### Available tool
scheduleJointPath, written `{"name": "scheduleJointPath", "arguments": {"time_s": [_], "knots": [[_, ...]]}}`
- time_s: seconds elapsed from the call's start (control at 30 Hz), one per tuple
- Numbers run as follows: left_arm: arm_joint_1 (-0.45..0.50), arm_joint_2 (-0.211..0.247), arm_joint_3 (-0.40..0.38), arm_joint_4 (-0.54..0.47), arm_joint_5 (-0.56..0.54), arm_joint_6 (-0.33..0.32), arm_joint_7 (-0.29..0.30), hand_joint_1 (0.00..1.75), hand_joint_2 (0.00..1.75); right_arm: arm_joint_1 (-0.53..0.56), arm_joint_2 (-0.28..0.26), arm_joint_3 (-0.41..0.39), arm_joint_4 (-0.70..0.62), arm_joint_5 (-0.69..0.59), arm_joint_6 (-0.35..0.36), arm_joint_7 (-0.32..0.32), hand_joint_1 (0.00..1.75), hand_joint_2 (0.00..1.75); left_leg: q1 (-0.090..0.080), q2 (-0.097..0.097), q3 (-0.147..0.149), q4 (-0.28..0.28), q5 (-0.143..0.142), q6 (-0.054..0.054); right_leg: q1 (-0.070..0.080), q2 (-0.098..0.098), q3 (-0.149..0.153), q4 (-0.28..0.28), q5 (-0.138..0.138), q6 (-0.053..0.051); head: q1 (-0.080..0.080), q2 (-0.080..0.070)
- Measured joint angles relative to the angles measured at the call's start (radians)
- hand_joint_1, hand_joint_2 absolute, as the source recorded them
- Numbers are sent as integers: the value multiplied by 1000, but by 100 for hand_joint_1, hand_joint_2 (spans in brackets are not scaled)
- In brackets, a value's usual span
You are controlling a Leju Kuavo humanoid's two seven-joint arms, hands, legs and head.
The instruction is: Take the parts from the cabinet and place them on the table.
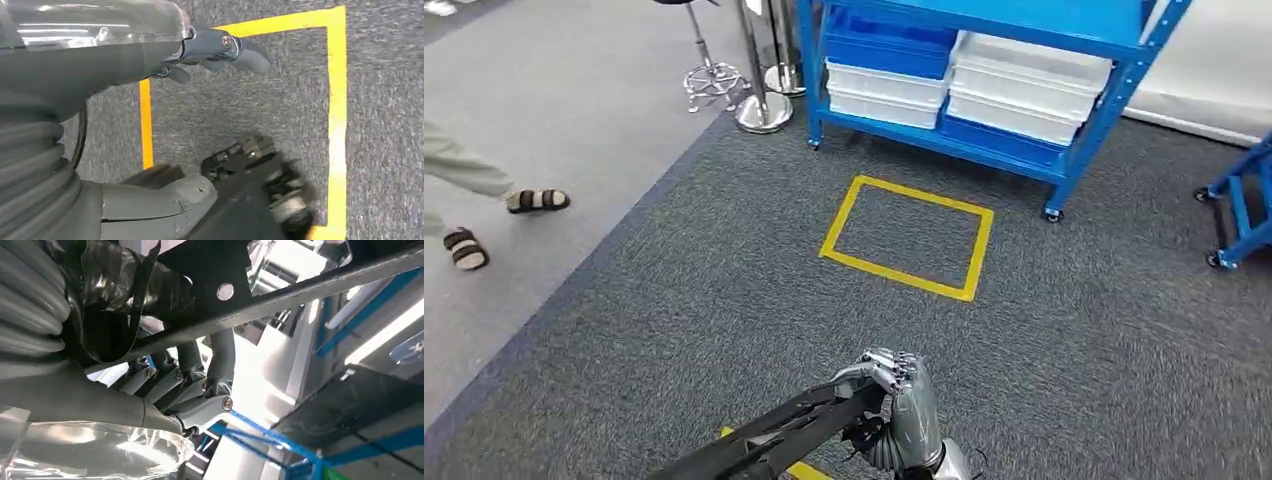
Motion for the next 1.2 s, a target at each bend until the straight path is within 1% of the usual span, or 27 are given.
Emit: {"name": "scheduleJointPath", "arguments": {"time_s": [0.03,0.17,0.2,0.23,0.27,0.3,0.33,0.37,0.4,0.47,0.5,0.53,0.57,0.67,0.7,0.73,0.77,0.83,0.87,0.9,0.93,1.0,1.03,1.07,1.1,1.17,1.2], "knots": [[-3,0,0,0,0,0,0,0,175,0,0,0,0,0,0,0,175,175,-11,35,10,-28,-16,14,4,-7,0,0,-1,2,0,0],[0,2,0,0,-1,2,2,0,175,-1,0,0,-5,-2,0,0,175,175,-16,-5,2,-43,3,28,2,-40,6,-6,1,21,0,0],[1,2,0,0,-1,2,4,0,175,-1,0,0,-9,-3,0,0,175,175,0,-15,17,-59,15,33,0,-26,8,-2,-7,31,0,0],[-1,1,0,0,-2,2,6,0,175,-1,0,0,-10,-6,-1,0,175,175,-2,-23,18,-67,20,35,-5,28,2,19,-26,37,0,0],[-4,1,0,0,-4,2,8,0,175,0,0,-1,-13,-11,-2,0,175,175,-1,-32,15,-67,26,44,-9,63,-22,71,-64,39,1,0],[-7,-1,0,0,-5,2,9,0,175,1,0,-3,-13,-16,-2,0,175,175,-1,-45,10,-67,28,44,-13,79,-64,160,-112,43,0,0],[-7,-1,0,0,-9,2,10,0,175,3,-1,-3,-13,-18,-1,0,175,175,0,-58,6,-67,29,43,-17,82,-99,234,-142,46,0,0],[-4,-1,0,0,-10,2,11,0,175,3,-1,-3,-13,-21,-1,-1,175,175,0,-69,5,-66,30,42,-20,82,-123,280,-151,50,0,0],[-1,-1,0,0,-10,2,13,0,175,4,-1,-4,-13,-23,-1,-1,175,175,1,-83,6,-66,31,40,-25,82,-127,285,-134,53,0,0],[0,-1,0,0,-11,3,14,0,175,6,-1,-6,-14,-24,-1,-1,175,175,5,-115,8,-61,29,35,-34,89,-72,161,-42,58,0,0],[-1,-2,0,0,-11,3,14,0,175,6,-1,-6,-15,-26,-2,-1,175,175,7,-128,8,-57,26,30,-39,113,-33,71,8,59,0,0],[-1,-3,0,0,-11,3,15,0,175,9,-1,-7,-16,-26,-2,-1,175,175,11,-138,3,-53,22,24,-45,173,-11,16,16,59,1,0],[-6,-3,0,0,-12,3,16,0,175,13,-1,-8,-18,-27,-2,-1,175,175,6,-153,-5,-41,21,15,-43,187,-4,-1,10,57,0,0],[1,-4,0,0,-12,3,17,0,175,15,0,-10,-23,-30,-2,-2,175,175,16,-184,-14,-52,30,-12,-31,155,-6,3,4,42,0,0],[2,-3,0,0,-12,3,18,0,175,15,1,-10,-23,-31,-2,-2,175,175,16,-175,-18,-48,26,-16,-43,140,-1,-12,11,31,0,0],[3,-3,0,0,-12,3,18,0,175,16,1,-10,-25,-31,-2,-2,175,175,10,-105,-26,-29,14,-18,-40,125,5,-18,12,25,0,0],[0,-3,0,0,-12,3,18,0,175,16,1,-10,-27,-31,-2,-3,175,175,8,-70,-52,21,-17,-18,-37,110,6,-20,12,16,0,0],[-4,-3,0,0,-12,3,17,0,175,19,1,-10,-28,-31,-2,-3,175,175,9,-53,-133,183,-92,-22,-26,74,5,-20,10,11,0,0],[-3,-3,0,0,-12,3,18,0,175,19,1,-10,-28,-32,-2,-2,175,175,10,-50,-164,246,-109,-23,-25,56,5,-20,8,9,0,0],[-1,-3,0,0,-12,3,23,0,175,20,1,-11,-28,-32,-3,-3,175,175,9,-48,-172,261,-100,-22,-22,44,6,-20,6,9,0,0],[2,-3,0,0,-12,3,32,0,175,21,1,-11,-28,-32,-3,-4,175,175,9,-47,-153,223,-68,-19,-21,29,10,-19,2,9,0,0],[3,-3,0,0,-13,4,51,0,175,22,1,-12,-28,-34,-3,-7,175,175,4,-30,-72,67,22,-8,-19,5,23,-19,-9,13,0,0],[3,-3,0,0,-13,4,56,0,175,23,1,-13,-28,-34,-4,-8,175,175,-2,12,-36,-11,48,3,-18,-5,31,-20,-16,17,0,0],[1,-3,0,0,-13,5,64,0,175,26,1,-16,-29,-35,-5,-10,175,175,-21,46,-22,-25,35,9,-10,-17,31,-17,-20,23,0,0],[0,-3,1,0,-14,6,67,0,175,29,2,-19,-30,-35,-9,-12,175,175,-20,37,-19,-39,27,16,-10,-26,29,-16,-21,26,0,0],[9,-1,2,0,-18,8,77,0,175,31,2,-21,-31,-35,-14,-15,175,175,-21,14,-24,-41,26,20,-7,-50,36,-24,-20,31,0,0],[11,0,4,0,-19,12,81,0,175,32,3,-23,-32,-35,-17,-16,175,175,-14,1,-18,-56,32,28,-6,-56,42,-27,-25,38,0,0]]}}
